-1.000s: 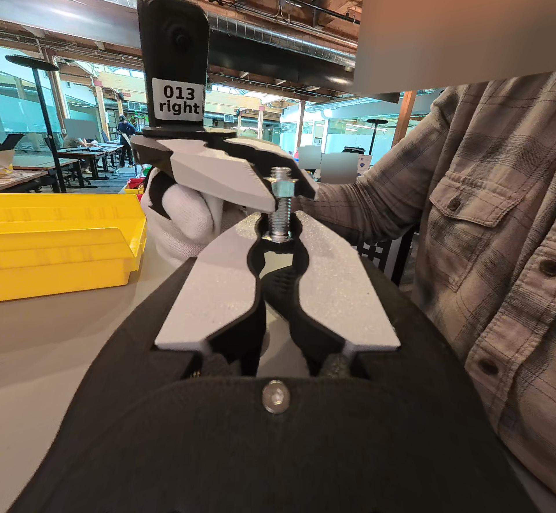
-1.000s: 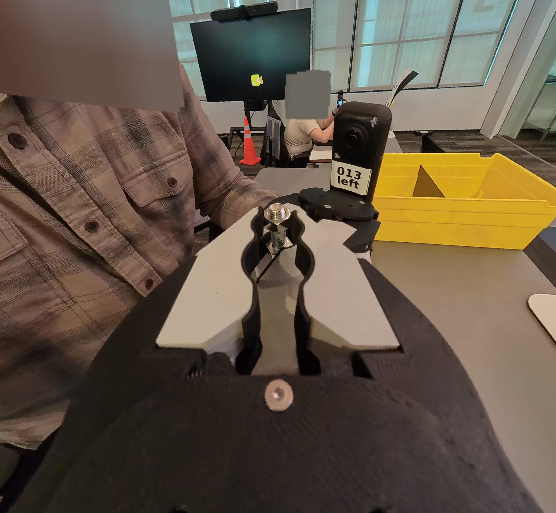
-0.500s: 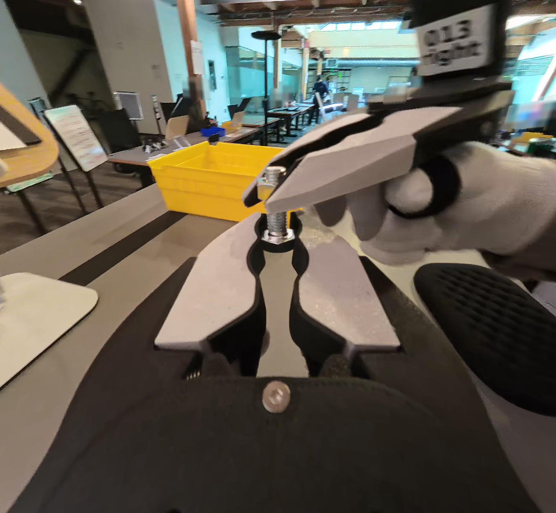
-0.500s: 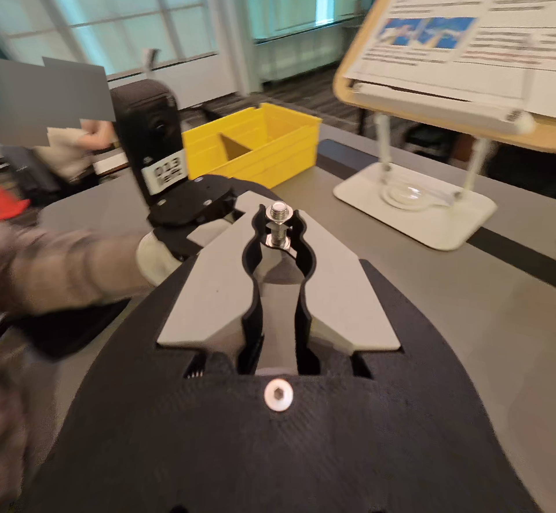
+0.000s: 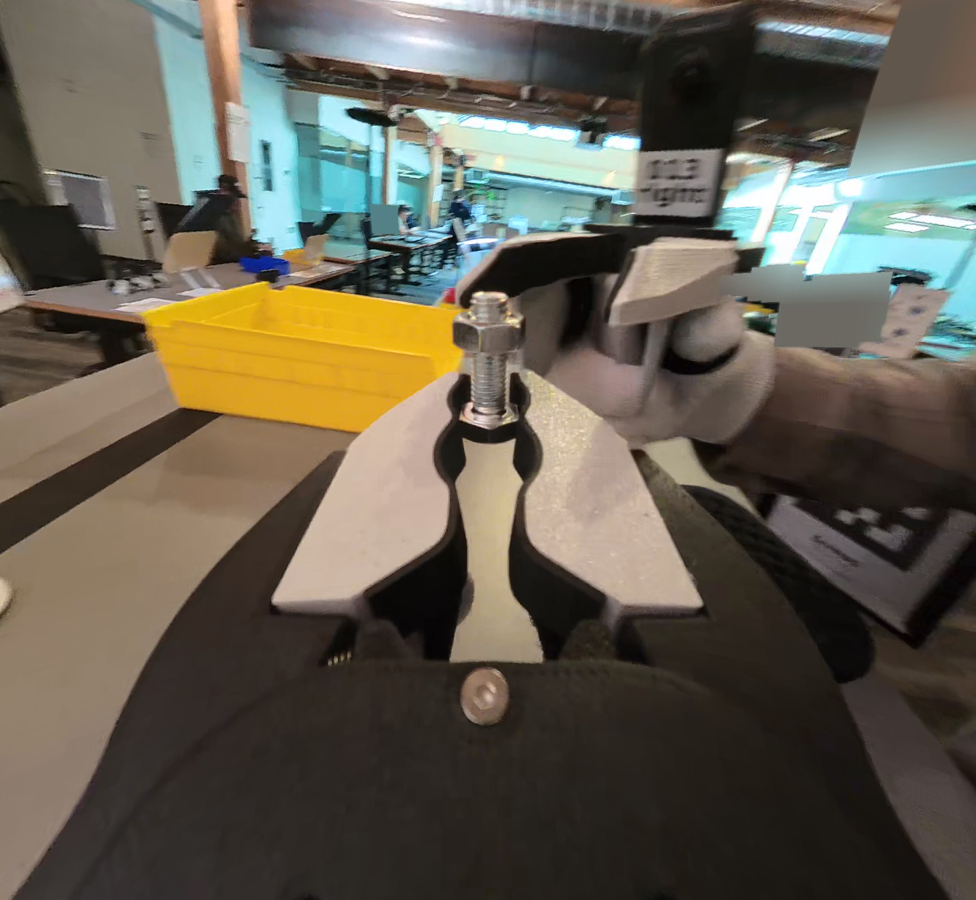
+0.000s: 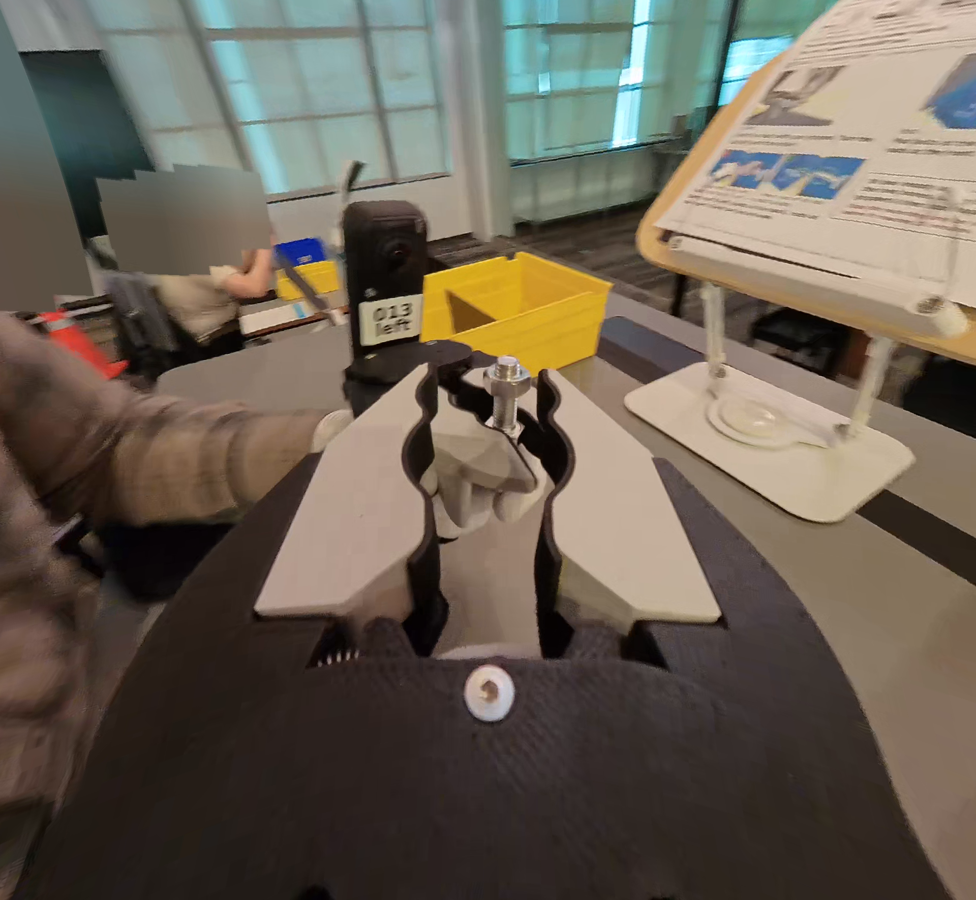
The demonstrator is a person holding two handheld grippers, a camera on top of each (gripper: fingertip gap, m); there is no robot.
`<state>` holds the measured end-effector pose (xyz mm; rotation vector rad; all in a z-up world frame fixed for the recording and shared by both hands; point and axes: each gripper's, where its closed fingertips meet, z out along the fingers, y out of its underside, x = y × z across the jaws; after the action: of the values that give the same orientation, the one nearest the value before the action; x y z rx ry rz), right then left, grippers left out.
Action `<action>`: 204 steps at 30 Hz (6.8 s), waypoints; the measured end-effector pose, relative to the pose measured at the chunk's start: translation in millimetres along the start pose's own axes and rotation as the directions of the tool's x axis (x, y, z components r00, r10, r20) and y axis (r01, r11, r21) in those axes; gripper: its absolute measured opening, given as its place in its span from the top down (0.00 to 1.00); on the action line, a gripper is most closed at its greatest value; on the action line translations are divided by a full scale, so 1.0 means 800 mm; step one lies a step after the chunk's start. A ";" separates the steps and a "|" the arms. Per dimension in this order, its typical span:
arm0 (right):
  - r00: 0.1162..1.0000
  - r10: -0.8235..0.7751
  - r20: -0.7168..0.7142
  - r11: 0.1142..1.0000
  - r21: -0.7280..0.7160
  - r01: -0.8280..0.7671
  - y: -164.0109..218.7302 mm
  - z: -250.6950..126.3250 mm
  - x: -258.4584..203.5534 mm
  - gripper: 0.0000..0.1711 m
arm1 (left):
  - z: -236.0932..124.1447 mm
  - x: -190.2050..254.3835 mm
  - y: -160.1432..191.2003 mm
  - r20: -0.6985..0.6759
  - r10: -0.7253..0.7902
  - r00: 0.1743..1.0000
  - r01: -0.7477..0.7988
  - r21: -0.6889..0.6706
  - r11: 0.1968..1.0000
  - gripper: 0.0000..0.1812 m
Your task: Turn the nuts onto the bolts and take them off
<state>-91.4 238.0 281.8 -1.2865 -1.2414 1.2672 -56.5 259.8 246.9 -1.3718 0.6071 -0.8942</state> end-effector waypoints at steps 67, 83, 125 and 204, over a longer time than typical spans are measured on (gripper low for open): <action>0.821 0.001 0.570 0.998 -0.059 0.039 0.003 -0.013 -0.058 0.93 | -0.005 0.080 0.005 -0.362 -0.020 0.932 0.001 -0.052 0.999 0.92; 0.819 -0.015 0.573 0.994 -0.081 0.075 0.012 -0.011 -0.061 0.91 | -0.003 0.078 0.003 -0.342 -0.014 0.940 -0.004 -0.051 0.999 0.92; 0.864 -0.036 0.502 0.997 -0.038 0.064 0.012 -0.025 -0.056 0.90 | 0.003 0.080 0.016 -0.311 0.007 0.950 -0.041 -0.103 0.994 0.92; 0.811 -0.007 0.586 0.998 -0.045 0.041 -0.006 -0.009 -0.043 0.91 | -0.003 0.059 -0.016 -0.223 -0.052 0.974 0.055 0.007 0.998 0.93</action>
<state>-83.4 204.1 289.3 -0.9280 -1.7250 1.6952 -35.0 220.3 265.5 -1.2902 0.7359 -1.1031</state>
